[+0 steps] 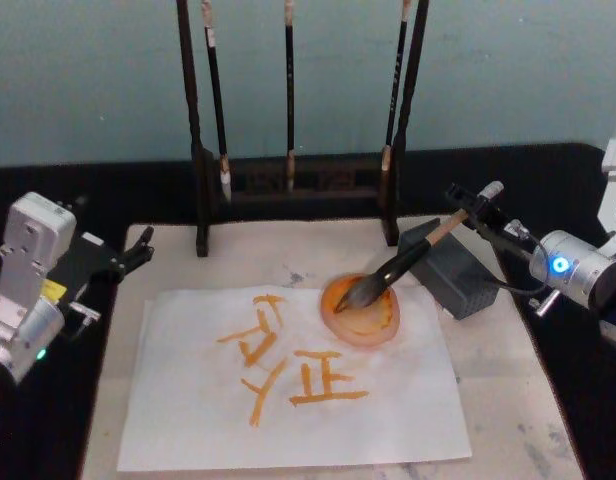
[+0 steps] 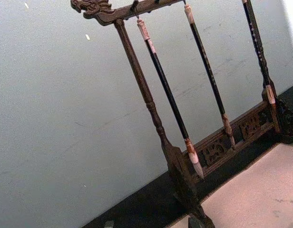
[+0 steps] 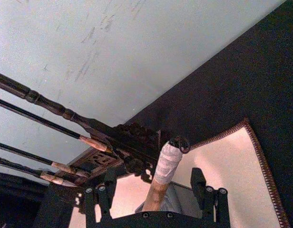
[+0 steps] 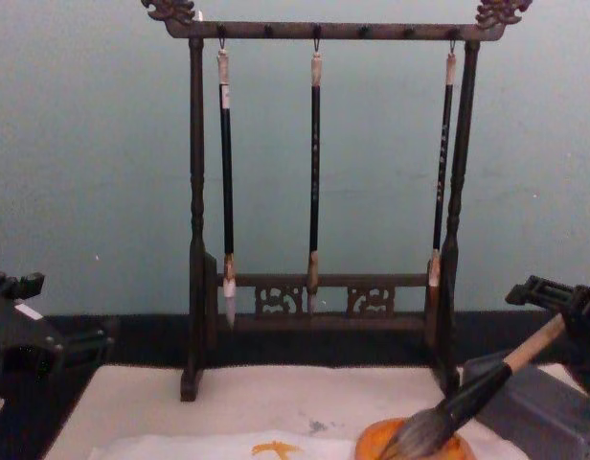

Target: Pick up the brush from the inkstone, write on the paper, then place the brush back to its original position.

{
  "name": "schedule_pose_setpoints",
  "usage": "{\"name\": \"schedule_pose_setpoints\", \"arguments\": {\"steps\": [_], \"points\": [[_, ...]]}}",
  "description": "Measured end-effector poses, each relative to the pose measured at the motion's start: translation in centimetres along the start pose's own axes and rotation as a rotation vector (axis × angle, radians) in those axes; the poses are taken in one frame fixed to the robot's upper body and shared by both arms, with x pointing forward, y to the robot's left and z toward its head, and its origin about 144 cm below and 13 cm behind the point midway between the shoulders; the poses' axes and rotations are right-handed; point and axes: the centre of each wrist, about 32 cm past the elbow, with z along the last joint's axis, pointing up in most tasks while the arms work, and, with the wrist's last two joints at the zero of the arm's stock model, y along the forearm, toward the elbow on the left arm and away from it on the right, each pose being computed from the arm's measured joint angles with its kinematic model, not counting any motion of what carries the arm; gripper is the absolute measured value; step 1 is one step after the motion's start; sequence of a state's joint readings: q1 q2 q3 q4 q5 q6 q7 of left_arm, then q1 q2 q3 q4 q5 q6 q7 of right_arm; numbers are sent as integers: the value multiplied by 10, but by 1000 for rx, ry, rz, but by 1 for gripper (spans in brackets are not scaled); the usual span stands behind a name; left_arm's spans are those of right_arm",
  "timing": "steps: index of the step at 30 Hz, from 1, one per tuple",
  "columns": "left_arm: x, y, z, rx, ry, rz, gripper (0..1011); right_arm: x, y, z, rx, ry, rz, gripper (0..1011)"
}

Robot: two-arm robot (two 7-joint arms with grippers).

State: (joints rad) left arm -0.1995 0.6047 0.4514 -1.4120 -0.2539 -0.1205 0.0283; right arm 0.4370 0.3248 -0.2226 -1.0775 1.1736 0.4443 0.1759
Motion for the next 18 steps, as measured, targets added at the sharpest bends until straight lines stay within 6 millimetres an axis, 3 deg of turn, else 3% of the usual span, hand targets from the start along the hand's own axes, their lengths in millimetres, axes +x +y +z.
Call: {"name": "schedule_pose_setpoints", "arguments": {"steps": [7,18], "points": [[0,0,0,0,0,0,1010,0,0,0,1,1,1,970],[0,0,0,0,0,0,1010,0,0,0,1,2,1,674]]}}
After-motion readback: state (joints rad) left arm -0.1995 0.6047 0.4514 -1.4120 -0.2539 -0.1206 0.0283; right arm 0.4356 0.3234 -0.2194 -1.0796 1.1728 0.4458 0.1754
